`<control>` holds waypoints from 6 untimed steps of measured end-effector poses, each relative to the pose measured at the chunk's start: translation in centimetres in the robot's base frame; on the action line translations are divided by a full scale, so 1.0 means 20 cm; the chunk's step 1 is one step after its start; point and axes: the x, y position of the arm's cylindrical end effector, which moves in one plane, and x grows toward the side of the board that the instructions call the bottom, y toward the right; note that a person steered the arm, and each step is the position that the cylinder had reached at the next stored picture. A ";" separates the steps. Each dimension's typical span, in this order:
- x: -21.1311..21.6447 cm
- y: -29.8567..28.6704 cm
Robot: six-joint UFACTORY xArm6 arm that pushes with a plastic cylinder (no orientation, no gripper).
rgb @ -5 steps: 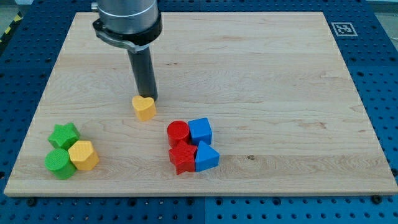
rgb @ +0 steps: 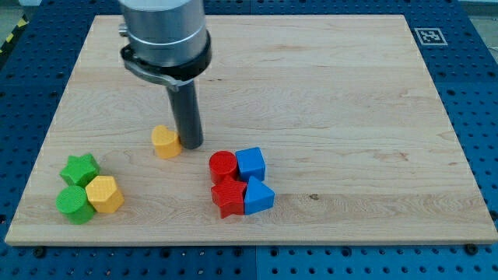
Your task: Push the yellow heart towards the yellow hexagon
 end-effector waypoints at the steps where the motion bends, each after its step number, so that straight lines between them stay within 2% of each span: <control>1: 0.00 -0.03; 3: -0.17 -0.23; 4: -0.05 -0.26; 6: -0.02 -0.27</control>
